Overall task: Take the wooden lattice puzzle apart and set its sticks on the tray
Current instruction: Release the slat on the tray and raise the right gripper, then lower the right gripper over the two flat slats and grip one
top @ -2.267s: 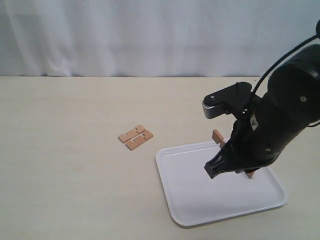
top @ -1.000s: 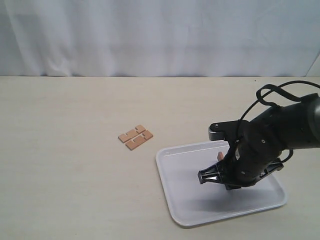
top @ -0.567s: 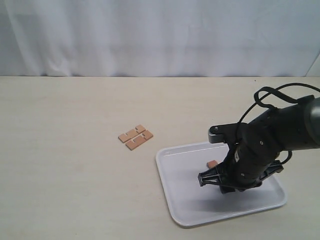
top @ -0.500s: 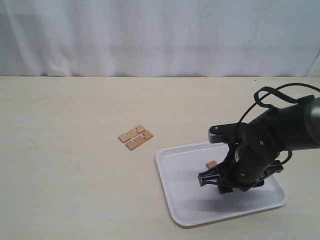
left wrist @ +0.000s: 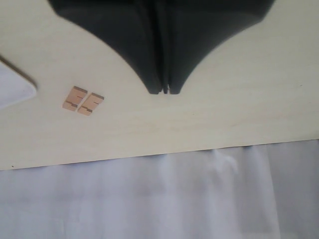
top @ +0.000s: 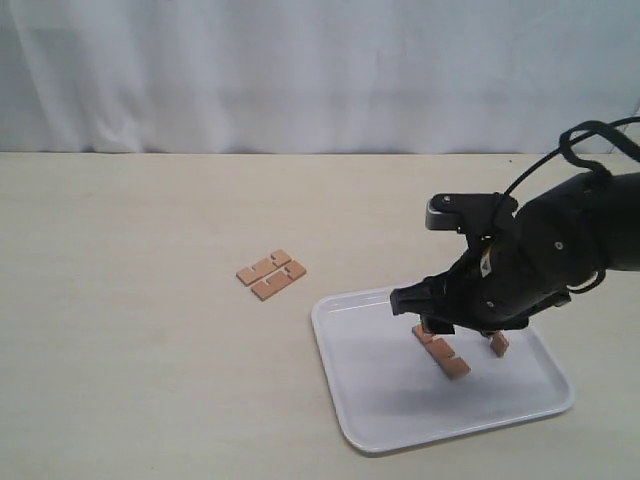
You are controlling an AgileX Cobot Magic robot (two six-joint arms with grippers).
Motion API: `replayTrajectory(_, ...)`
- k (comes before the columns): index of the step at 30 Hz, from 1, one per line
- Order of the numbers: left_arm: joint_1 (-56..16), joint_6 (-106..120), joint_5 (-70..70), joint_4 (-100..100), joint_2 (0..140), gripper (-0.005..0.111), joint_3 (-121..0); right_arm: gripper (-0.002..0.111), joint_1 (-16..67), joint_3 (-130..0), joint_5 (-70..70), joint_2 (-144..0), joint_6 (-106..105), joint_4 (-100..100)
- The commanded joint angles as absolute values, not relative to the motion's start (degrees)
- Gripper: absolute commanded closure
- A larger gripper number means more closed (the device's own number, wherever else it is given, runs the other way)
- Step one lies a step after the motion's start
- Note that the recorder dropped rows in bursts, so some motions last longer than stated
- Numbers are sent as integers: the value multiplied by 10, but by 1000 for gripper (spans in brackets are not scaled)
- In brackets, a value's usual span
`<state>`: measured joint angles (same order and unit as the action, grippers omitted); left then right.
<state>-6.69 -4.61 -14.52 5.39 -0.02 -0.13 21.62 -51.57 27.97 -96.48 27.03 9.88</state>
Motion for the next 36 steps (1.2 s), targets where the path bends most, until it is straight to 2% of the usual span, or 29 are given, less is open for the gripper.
replayTrajectory(1, -67, -48, -139, 53, 0, 107, 0, 55, 215, -520, 245, -950, 273, 69)
replayTrajectory(5, -67, -48, -139, 53, 0, 107, 0, 54, 215, -526, 218, -951, 205, 33)
replayTrajectory(7, -67, -48, -139, 53, 0, 107, 0, 48, 215, -537, 221, -951, 181, 31)
replayTrajectory(10, -67, -48, -139, 53, 0, 107, 0, 30, 215, -568, 226, -953, 174, 31)
replayTrajectory(13, -67, -48, -139, 53, 0, 107, 0, 26, 221, -600, 232, -964, 154, 31)
replayTrajectory(17, -67, -48, -139, 53, 0, 107, 0, 24, 249, -692, 313, -1020, 58, 20)
replayTrajectory(19, -67, -48, -139, 53, 0, 107, 0, 14, 261, -777, 381, -1080, 45, 20)
replayTrajectory(23, -67, -48, -139, 53, 0, 107, 0, 5, 269, -919, 495, -1176, -29, 4)
replayTrajectory(28, -67, -48, -139, 53, 0, 107, 0, -1, 284, -1091, 596, -1278, -43, -4)
replayTrajectory(36, -67, -48, -139, 53, 0, 107, 0, -1, 300, -1222, 670, -1380, -80, -43)
